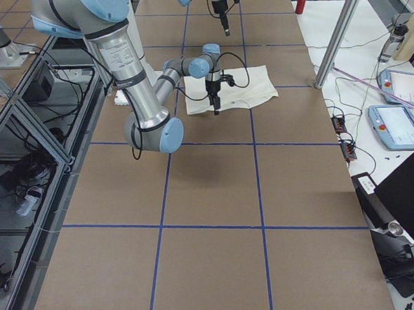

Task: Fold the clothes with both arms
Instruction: 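Move the right gripper farther along the fold toward the shirt's far end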

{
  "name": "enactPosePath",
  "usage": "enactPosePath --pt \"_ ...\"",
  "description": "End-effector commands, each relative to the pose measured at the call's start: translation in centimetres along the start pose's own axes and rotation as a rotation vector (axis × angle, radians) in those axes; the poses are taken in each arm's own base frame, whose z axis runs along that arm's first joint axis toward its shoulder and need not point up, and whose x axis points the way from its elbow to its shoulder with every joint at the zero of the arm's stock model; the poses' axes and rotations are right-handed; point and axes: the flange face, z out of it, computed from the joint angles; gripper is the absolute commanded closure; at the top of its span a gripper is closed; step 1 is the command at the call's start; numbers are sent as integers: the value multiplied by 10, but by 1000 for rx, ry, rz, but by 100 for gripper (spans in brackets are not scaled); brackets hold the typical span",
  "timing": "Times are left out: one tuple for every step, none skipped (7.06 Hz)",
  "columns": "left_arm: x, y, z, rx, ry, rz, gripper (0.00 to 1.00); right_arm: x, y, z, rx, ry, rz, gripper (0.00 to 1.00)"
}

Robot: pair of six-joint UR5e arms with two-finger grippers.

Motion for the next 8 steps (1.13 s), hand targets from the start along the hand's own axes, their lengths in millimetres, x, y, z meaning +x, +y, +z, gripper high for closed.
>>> enactPosePath --pt "1 0 -1 1 2 0 0 64 4 -10 27 0 -34 0" --pt "2 0 -2 1 5 3 0 63 -6 -41 61 -38 -22 0" --pt "2 0 -2 0 5 4 0 53 -18 -58 81 -70 -21 0" --pt "2 0 -2 0 5 6 0 30 -42 -69 98 -82 -19 0" --pt "1 0 -1 0 4 7 0 7 -67 -69 127 -108 -22 0" --pt "1 0 -1 0 4 9 0 -5 -86 -56 174 -150 -30 0" --pt "0 0 -1 0 4 9 0 -23 -107 -55 181 -154 -32 0" --pt "0 1 -1 -1 2 8 0 -36 -116 -61 181 -157 -35 0"
